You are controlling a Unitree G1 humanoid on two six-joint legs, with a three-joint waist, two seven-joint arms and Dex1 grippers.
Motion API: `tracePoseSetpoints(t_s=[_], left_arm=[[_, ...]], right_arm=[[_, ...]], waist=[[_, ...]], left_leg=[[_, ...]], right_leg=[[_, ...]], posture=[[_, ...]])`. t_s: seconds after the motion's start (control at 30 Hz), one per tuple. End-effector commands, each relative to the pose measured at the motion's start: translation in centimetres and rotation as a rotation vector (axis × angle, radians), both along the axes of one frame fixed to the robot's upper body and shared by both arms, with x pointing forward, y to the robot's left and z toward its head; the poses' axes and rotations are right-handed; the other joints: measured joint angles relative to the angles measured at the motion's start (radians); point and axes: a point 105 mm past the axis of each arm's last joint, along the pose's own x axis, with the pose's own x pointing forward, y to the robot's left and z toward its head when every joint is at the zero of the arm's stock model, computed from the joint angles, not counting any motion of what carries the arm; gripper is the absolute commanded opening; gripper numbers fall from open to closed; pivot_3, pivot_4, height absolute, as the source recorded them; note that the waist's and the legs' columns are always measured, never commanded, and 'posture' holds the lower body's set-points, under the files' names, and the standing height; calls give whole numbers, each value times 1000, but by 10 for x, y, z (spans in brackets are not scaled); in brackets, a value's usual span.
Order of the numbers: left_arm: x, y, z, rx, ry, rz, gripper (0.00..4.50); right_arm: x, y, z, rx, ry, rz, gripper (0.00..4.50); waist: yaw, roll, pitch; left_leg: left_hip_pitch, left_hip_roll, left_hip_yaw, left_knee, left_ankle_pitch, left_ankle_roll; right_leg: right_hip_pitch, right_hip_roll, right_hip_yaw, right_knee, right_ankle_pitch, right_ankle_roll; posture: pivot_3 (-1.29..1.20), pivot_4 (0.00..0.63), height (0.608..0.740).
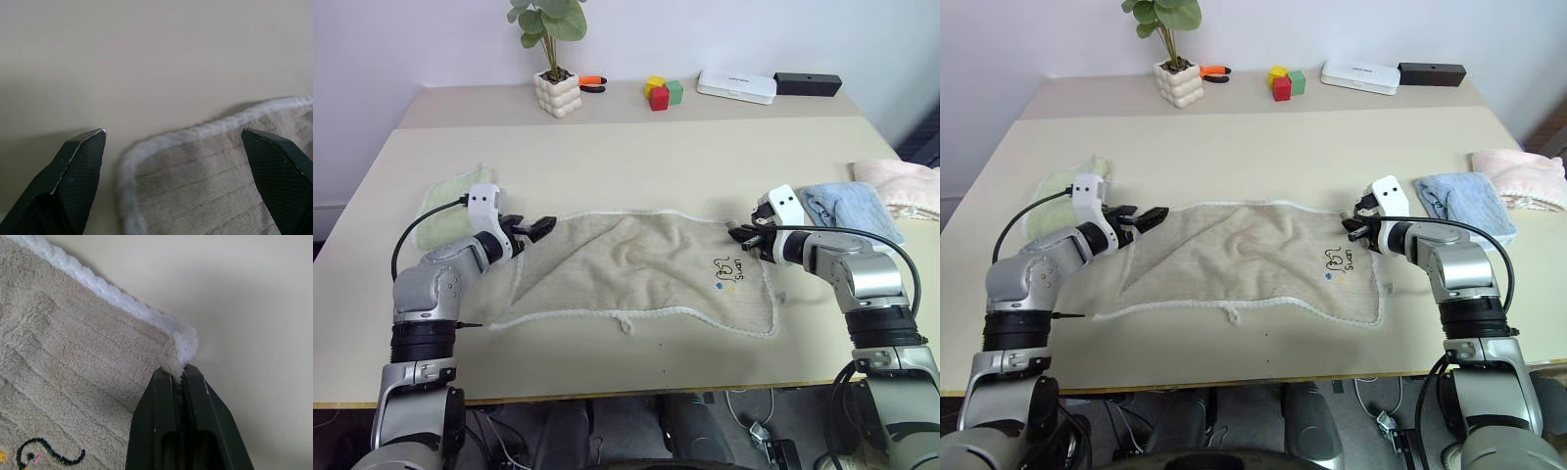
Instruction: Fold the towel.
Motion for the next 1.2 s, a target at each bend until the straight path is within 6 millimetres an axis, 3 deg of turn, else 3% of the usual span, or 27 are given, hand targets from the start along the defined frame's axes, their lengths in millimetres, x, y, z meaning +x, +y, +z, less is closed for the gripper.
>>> tracePoseSetpoints(t_s=[0.03,0.13,0.37,0.4,0.57,0.67,0.8,0.97,1.03,1.13,1.2], left_arm=[[-1,-2,-12,-4,114,2,4500],[-8,-3,-26,13,224,-18,3668],[-8,-3,-30,-18,311,10,245],[-8,-3,-29,-27,311,11,74],[1,-6,-11,-60,228,12,74],[20,1,12,-86,60,96,74],[49,9,59,-123,-186,184,74],[73,14,110,-92,-431,239,74],[80,12,141,-63,-553,235,74],[80,15,188,-78,-740,266,74],[76,11,203,-59,-814,223,74]], right_arm=[[2,1,10,-4,-43,-3,43],[2,-2,10,-8,-48,-14,0],[3,-6,12,-6,-65,-32,0],[3,-6,13,-6,-69,-33,0],[6,-8,14,-14,-84,-44,0],[13,-12,22,-11,-137,-81,0],[33,-14,47,-25,-291,-146,0],[59,-11,87,-38,-483,-204,0],[70,-11,115,-44,-604,-248,0],[75,-9,159,21,-778,-279,0],[72,-5,172,77,-822,-249,0]], waist=[[2,0,0],[2,1,0],[3,4,-2],[3,3,-2],[5,3,-2],[9,3,-2],[6,1,0],[1,0,0],[0,1,0],[1,0,1],[1,0,1]], left_leg=[[0,0,0,0,0,0],[0,0,0,0,0,0],[1,0,0,0,0,0],[1,0,0,0,0,0],[1,-1,0,0,0,-1],[0,-1,0,0,1,-2],[-1,-1,0,0,2,-3],[-1,-1,0,-1,2,-4],[-1,-1,0,-2,2,-4],[-4,-1,0,-2,2,-4],[-6,-1,0,-3,2,-4]], right_leg=[[0,0,0,0,0,0],[1,0,0,0,0,0],[1,0,0,0,0,0],[1,0,0,0,0,0],[1,-1,0,0,0,0],[1,-1,0,0,0,0],[-1,-1,0,0,0,0],[-2,-1,0,0,0,0],[-2,-1,0,-1,0,0],[-5,-1,0,0,0,0],[-7,-1,0,-1,0,0]], posture=[[0,150,740],[0,150,740],[0,150,740],[0,150,740],[0,150,740],[0,150,740],[0,150,740],[0,150,740],[0,150,740],[0,150,740],[0,150,740]])
